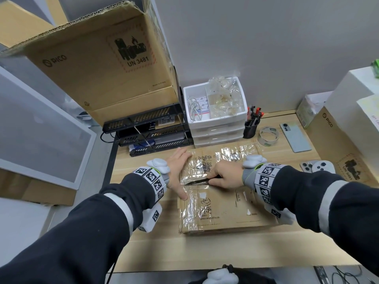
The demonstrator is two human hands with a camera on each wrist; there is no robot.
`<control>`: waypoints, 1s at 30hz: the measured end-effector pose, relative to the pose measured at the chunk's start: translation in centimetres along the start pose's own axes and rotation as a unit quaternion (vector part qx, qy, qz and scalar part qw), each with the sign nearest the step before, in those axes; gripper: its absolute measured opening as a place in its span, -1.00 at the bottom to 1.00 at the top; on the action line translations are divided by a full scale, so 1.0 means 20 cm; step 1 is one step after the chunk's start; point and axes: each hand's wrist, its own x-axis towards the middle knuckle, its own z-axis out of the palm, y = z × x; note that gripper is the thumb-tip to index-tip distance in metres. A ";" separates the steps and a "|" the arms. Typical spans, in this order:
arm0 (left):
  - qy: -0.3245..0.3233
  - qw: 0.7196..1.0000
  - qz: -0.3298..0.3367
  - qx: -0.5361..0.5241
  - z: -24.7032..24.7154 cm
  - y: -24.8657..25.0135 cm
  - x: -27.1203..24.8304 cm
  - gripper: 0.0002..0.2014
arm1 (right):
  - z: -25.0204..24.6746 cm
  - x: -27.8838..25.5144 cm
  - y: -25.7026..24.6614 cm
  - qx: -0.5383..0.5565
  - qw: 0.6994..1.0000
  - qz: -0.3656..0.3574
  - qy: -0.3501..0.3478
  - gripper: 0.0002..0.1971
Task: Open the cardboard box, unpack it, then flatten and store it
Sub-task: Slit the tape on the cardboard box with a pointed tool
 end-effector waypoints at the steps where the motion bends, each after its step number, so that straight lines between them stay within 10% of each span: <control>1: -0.001 1.000 0.000 0.000 0.00 0.00 0.00 0.44 | 0.00 -0.01 0.00 -0.001 1.000 -0.001 0.001 -0.74; 13: 0.019 0.994 -0.043 0.103 0.04 0.08 0.06 0.23 | -0.01 -0.09 0.08 -0.037 0.999 0.015 0.023 -0.77; 30: -0.011 0.983 -0.085 0.160 0.07 0.16 0.09 0.45 | -0.07 -0.18 0.19 -0.051 0.998 0.036 -0.019 -0.73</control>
